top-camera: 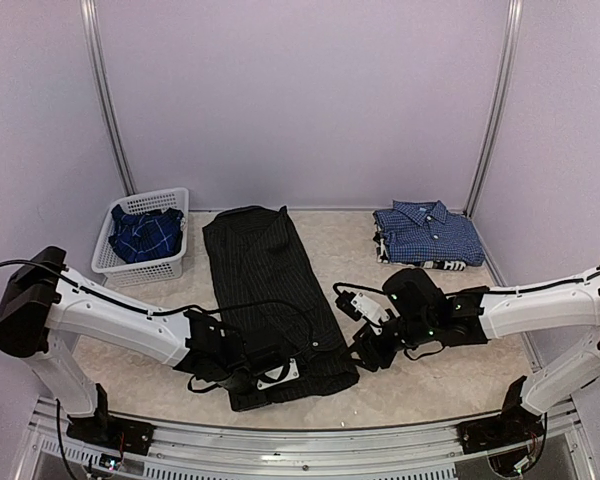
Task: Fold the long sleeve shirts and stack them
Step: Pick up the rectangle-folded shirt from the center of the board.
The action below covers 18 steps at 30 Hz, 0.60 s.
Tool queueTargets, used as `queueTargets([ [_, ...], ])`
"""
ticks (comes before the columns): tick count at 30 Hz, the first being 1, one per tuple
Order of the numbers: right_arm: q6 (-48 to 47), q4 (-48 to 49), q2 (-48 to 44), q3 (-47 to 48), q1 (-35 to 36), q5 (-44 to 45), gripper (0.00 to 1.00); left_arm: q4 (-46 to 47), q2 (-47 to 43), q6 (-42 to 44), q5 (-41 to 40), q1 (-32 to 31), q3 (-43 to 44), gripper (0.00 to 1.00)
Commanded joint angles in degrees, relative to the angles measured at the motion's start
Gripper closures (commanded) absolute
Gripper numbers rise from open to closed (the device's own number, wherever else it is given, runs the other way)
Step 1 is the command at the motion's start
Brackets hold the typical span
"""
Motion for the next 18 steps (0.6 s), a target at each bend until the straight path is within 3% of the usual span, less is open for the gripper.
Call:
queueTargets([
  [1,0.41,0.6,-0.32,1.12,-0.71,-0.01,0.41,-1.77,1.74,2.22,3.17,1.11,0.61,0.63],
  [5,-0.06,1.53,-0.64,0.8,-0.71,-1.16,0.41,-0.25,-0.98,3.03,5.2,2.04,-0.2,0.94],
  [7,-1.1,1.95,-0.88,0.49,-0.75,-2.3,0.41,0.18,-2.44,3.51,6.43,2.44,-0.56,1.0],
  [13,-3.75,5.01,-1.48,-1.59,-0.54,-4.4,0.41,0.36,-7.68,4.55,15.43,5.12,-0.93,1.0],
  [18,-5.76,5.98,-1.55,-3.01,2.83,-2.28,0.43,-3.67,-10.85,6.17,18.19,7.93,-0.17,1.0],
])
